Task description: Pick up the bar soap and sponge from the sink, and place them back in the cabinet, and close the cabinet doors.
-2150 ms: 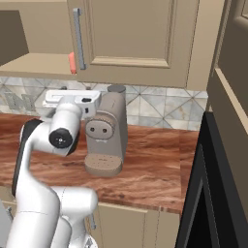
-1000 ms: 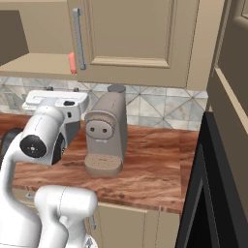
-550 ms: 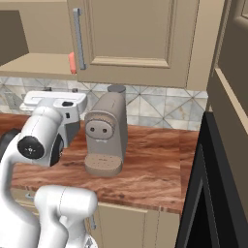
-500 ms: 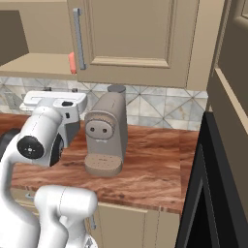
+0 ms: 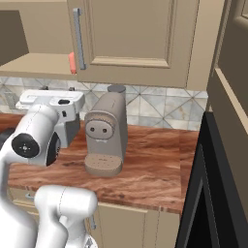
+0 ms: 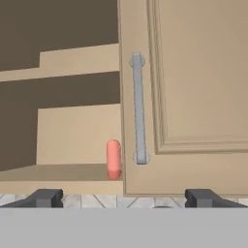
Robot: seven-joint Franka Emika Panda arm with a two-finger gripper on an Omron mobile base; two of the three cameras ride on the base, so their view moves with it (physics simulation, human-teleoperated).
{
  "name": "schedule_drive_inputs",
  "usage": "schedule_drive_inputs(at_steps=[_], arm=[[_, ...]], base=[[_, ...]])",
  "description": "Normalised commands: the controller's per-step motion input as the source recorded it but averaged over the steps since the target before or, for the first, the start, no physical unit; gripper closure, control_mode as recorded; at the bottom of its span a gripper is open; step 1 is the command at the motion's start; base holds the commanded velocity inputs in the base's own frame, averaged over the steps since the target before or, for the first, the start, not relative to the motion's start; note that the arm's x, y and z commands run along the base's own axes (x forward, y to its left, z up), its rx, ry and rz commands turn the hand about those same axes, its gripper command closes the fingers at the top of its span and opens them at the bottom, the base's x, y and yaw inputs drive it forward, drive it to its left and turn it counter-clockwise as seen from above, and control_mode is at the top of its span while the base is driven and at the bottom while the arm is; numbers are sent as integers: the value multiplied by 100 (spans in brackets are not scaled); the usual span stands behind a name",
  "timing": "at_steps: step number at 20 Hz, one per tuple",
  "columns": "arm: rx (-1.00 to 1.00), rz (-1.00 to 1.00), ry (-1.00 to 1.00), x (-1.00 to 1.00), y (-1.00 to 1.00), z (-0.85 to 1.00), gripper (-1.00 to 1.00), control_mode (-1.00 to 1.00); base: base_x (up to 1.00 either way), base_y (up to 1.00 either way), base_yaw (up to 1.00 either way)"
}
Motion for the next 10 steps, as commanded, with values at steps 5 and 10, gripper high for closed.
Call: schedule_drive_inputs(at_steps=[5, 10], arm=[[0, 0, 0, -10, 9, 0, -100, -100], [0, 0, 0, -17, 3, 0, -100, -100]], base=[[0, 0, 0], [0, 0, 0]])
